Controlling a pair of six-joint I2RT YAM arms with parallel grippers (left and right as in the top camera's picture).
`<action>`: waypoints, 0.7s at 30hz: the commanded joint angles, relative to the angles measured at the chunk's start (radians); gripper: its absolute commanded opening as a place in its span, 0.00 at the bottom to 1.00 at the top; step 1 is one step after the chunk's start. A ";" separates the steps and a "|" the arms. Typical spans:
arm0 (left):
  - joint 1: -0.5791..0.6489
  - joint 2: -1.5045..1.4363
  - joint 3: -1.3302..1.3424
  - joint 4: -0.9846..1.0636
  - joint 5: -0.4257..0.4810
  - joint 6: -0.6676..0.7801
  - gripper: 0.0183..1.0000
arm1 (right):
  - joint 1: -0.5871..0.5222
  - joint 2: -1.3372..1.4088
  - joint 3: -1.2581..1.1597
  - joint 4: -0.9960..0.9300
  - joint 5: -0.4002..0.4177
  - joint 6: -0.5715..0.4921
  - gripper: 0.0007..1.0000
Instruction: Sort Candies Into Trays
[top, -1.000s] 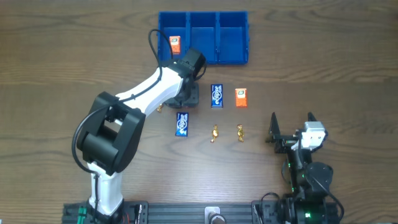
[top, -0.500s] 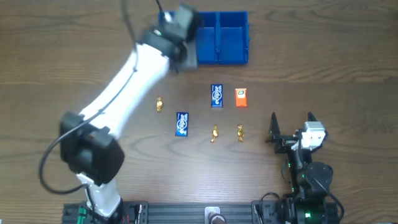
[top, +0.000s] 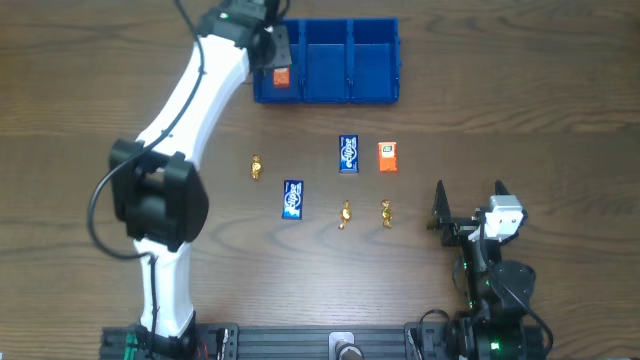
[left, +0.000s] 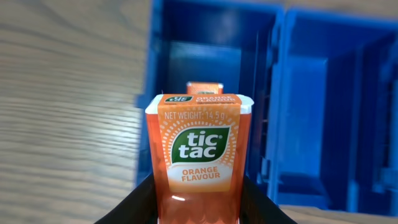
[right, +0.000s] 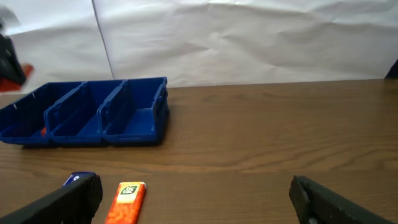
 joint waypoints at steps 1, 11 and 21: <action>-0.001 0.039 0.010 0.026 0.032 0.026 0.36 | -0.005 -0.007 -0.004 -0.003 -0.008 -0.016 1.00; -0.001 0.045 0.010 0.031 0.028 0.047 0.52 | -0.005 -0.007 -0.004 -0.003 -0.008 -0.016 1.00; -0.055 -0.013 0.086 -0.068 -0.018 -0.014 0.85 | -0.005 -0.007 -0.004 -0.003 -0.008 -0.016 1.00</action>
